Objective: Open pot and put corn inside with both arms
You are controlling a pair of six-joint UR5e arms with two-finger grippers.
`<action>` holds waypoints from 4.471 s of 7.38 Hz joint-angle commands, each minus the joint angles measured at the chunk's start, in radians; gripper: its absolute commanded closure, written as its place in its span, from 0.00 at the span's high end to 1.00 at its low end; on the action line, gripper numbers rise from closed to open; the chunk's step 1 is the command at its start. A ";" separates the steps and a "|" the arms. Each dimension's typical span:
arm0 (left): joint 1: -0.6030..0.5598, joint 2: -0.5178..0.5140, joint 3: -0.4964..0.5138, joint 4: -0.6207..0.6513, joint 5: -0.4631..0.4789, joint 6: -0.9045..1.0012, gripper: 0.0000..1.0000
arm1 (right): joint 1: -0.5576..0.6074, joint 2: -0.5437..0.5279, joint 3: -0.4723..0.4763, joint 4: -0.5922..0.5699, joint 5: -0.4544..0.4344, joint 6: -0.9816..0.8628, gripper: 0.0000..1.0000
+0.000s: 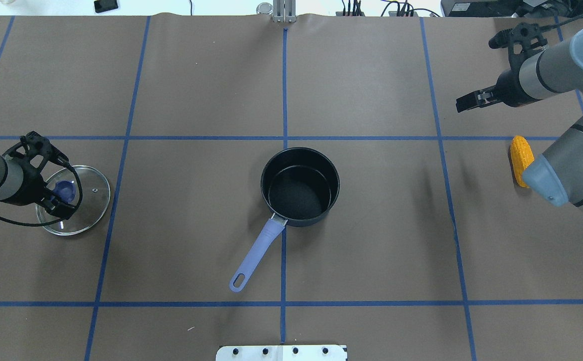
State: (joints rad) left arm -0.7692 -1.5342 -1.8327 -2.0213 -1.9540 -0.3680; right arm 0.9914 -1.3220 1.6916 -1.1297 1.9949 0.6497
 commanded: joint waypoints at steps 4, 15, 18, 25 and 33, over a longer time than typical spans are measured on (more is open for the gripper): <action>-0.434 -0.052 -0.017 0.276 -0.308 0.286 0.98 | 0.156 -0.035 -0.053 -0.018 0.178 -0.160 1.00; -0.782 -0.003 0.159 0.480 -0.333 0.636 0.98 | 0.020 -0.195 -0.135 0.157 0.035 0.036 1.00; -0.782 -0.001 0.161 0.478 -0.338 0.638 0.98 | -0.016 -0.241 -0.165 0.288 0.025 0.036 0.92; -0.780 0.000 0.158 0.478 -0.339 0.638 0.98 | 0.016 -0.118 -0.032 0.210 0.098 0.039 0.00; -0.782 0.032 0.130 0.480 -0.365 0.620 0.98 | -0.468 0.392 0.123 -0.398 -0.313 0.607 0.00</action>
State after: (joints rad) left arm -1.5508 -1.5027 -1.7005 -1.5423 -2.3052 0.2624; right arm 0.6224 -0.9967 1.8298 -1.4306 1.7940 1.1406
